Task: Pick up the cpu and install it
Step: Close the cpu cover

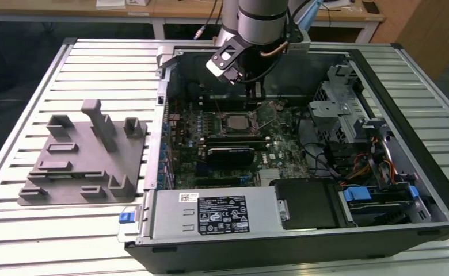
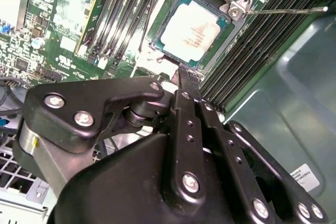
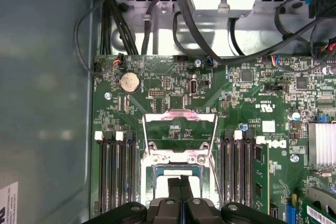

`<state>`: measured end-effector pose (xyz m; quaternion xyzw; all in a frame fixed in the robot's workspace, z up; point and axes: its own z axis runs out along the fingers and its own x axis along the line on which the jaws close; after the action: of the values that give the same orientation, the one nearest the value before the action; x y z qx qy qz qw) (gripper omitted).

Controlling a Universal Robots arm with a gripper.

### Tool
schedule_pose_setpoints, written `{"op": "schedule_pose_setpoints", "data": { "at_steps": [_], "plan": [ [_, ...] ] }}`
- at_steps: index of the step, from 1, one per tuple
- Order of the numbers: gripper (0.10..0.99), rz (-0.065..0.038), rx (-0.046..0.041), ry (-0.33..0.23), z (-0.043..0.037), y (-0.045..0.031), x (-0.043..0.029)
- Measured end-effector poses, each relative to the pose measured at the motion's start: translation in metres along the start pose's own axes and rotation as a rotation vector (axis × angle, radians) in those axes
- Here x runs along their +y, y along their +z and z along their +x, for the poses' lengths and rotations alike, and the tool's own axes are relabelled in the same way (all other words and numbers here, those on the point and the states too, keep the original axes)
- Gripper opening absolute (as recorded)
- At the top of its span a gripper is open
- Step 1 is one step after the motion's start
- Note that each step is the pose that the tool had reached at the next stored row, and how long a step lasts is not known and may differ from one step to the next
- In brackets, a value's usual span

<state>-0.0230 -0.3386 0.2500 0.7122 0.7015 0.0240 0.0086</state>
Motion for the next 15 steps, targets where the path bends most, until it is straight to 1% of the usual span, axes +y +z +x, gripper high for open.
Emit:
{"op": "schedule_pose_setpoints", "data": {
  "at_steps": [5, 11, 13, 15],
  "plan": [
    [0.106, 0.000, 0.0000, 0.000, 0.0001, -0.0076, 0.0003],
    [0.106, 0.000, 0.0001, 0.000, 0.0002, -0.0080, 0.0012],
    [0.106, 0.000, -0.0001, 0.000, 0.0002, -0.0079, 0.0050],
    [0.106, 0.000, 0.0001, 0.000, 0.0003, -0.0075, 0.0113]
  ]
}}
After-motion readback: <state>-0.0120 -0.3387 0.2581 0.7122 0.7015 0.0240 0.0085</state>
